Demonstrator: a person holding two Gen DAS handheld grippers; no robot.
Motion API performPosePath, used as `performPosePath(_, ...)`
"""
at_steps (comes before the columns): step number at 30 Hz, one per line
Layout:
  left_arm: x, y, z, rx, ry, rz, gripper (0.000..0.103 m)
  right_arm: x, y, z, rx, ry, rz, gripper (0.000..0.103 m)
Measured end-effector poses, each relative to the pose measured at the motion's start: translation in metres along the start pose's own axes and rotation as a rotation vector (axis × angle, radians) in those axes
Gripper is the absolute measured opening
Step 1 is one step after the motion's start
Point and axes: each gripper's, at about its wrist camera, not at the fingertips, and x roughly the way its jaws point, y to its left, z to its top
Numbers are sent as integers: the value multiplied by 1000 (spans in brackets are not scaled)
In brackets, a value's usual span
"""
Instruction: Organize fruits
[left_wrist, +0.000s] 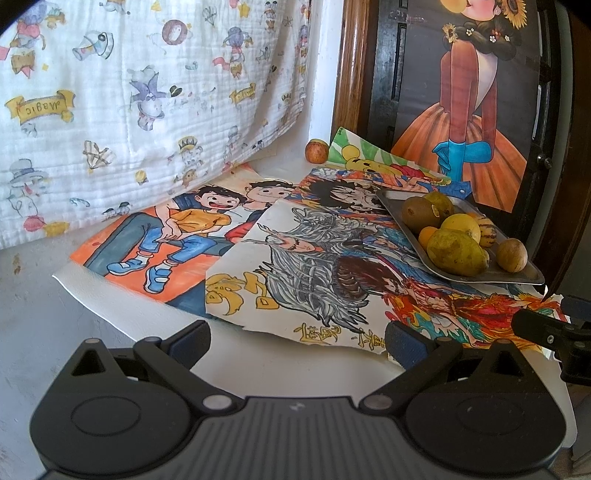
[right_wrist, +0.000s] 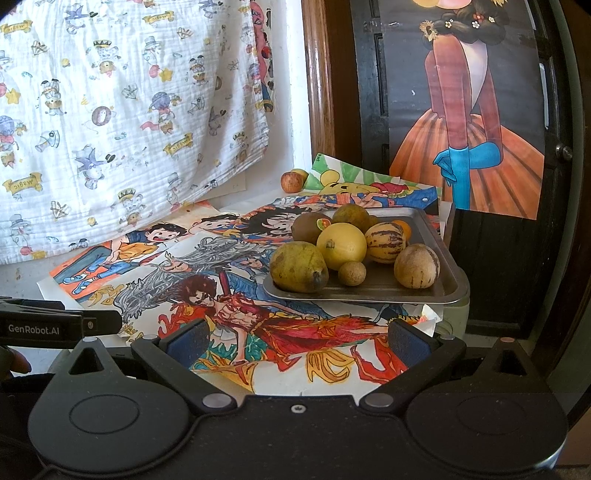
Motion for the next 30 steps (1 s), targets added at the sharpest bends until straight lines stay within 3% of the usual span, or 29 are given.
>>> performPosePath(30,1,2,1,-19,18,3,103,-1,2,-5,8,14,0,102)
